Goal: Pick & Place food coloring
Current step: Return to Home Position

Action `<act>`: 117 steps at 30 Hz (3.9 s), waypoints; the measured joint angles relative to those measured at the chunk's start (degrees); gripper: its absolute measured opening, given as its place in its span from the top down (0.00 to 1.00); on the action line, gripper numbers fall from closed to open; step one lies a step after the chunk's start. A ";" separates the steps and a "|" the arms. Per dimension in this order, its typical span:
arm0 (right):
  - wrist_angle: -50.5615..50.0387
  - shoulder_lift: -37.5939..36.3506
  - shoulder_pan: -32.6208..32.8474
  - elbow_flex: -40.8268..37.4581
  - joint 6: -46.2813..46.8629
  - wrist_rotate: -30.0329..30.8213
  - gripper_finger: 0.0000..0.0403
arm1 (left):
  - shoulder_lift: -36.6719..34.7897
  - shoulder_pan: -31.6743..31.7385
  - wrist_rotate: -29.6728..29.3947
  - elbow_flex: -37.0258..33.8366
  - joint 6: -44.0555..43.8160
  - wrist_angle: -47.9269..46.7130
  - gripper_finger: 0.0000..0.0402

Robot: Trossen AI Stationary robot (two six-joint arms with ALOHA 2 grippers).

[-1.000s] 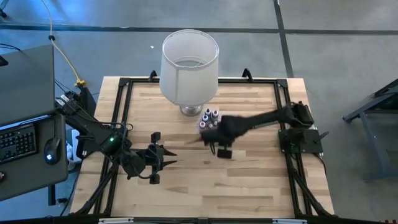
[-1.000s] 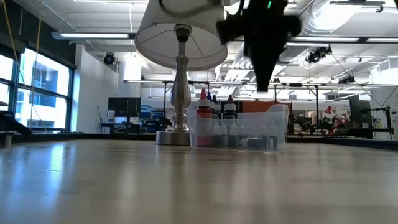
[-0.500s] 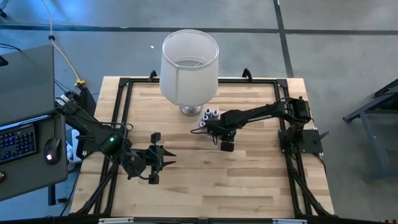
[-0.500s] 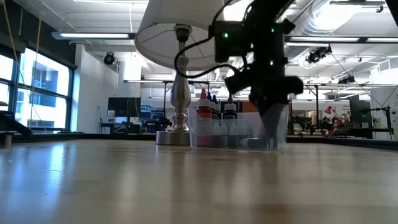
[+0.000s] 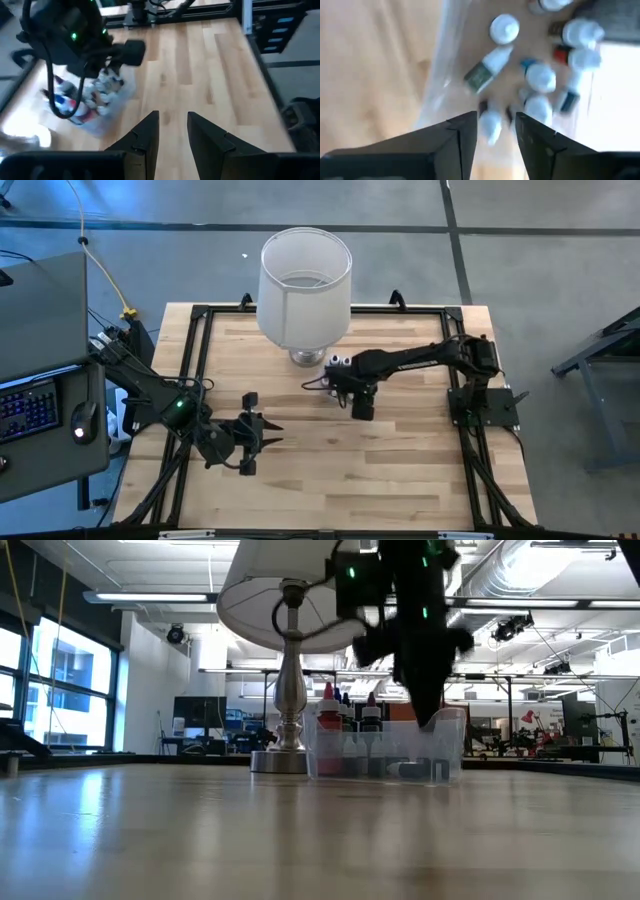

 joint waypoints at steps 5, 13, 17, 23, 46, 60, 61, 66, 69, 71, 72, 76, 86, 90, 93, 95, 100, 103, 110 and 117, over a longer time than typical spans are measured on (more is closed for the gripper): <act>-21.45 -0.04 0.49 15.48 11.57 -7.61 0.68 | -1.77 0.00 -5.33 2.52 1.20 -7.54 0.75; -20.82 -11.49 8.66 23.86 2.83 14.41 0.70 | -11.06 -0.02 -6.81 5.74 -7.26 -29.59 0.75; -8.09 -23.84 12.80 11.65 1.42 23.55 0.71 | -18.69 -0.07 -8.55 -1.20 -10.65 -34.38 0.75; 20.42 -47.07 13.62 -20.36 -5.23 15.85 0.71 | -29.44 0.00 -10.00 -20.05 -4.82 -15.91 0.75; 58.10 -101.59 12.61 -75.81 -11.34 11.26 0.71 | -58.07 0.00 -10.50 -57.49 19.32 32.13 0.75; 66.06 -102.92 12.61 -79.97 -11.38 10.34 0.71 | -58.02 0.00 -4.93 -64.27 19.16 34.48 0.75; 66.08 -102.90 12.60 -79.97 -11.73 10.32 0.71 | -58.05 0.00 -5.01 -64.28 19.16 34.48 0.75; 66.06 -102.90 12.61 -79.97 -11.84 10.34 0.71 | -58.01 0.00 -4.31 -64.35 19.16 34.44 0.75; 66.04 -102.90 12.60 -79.99 -12.03 10.34 0.71 | -58.03 0.00 -4.27 -64.37 19.16 34.43 0.75; 66.03 -102.90 12.61 -79.99 -12.10 10.34 0.71 | -58.01 0.00 -4.25 -64.39 19.16 34.41 0.75; 66.03 -102.90 12.61 -79.99 -12.00 10.34 0.71 | -58.01 0.00 -4.25 -64.41 19.16 34.41 0.75; 65.95 -102.90 12.60 -79.99 -12.07 10.34 0.71 | -58.02 0.00 -4.24 -64.43 19.16 34.39 0.75; 65.93 -102.90 12.61 -80.01 -11.98 10.34 0.71 | -58.01 0.00 -4.09 -64.48 19.16 34.33 0.75; 65.93 -102.90 12.61 -80.02 -11.86 10.34 0.71 | -58.01 0.00 -4.06 -64.50 19.16 34.31 0.75; 65.93 -102.90 12.61 -80.02 -11.86 10.34 0.71 | -58.01 0.00 -4.07 -64.51 19.16 34.31 0.75; 65.93 -102.90 12.61 -80.02 -11.86 10.34 0.71 | -58.01 0.00 -4.07 -64.52 19.16 34.28 0.75; 65.93 -102.90 12.61 -80.02 -11.86 10.34 0.71 | -58.01 0.00 -4.07 -64.52 19.16 34.28 0.75; 65.93 -102.90 12.60 -80.02 -11.86 10.34 0.71 | -58.01 0.00 -4.07 -64.54 19.16 34.26 0.75; 65.91 -102.90 12.61 -80.04 -11.86 10.34 0.71 | -58.01 0.00 -4.10 -64.54 19.16 34.24 0.75; 65.92 -102.90 12.59 -80.04 -11.86 10.34 0.71 | -58.01 0.00 -4.11 -64.57 19.16 34.24 0.75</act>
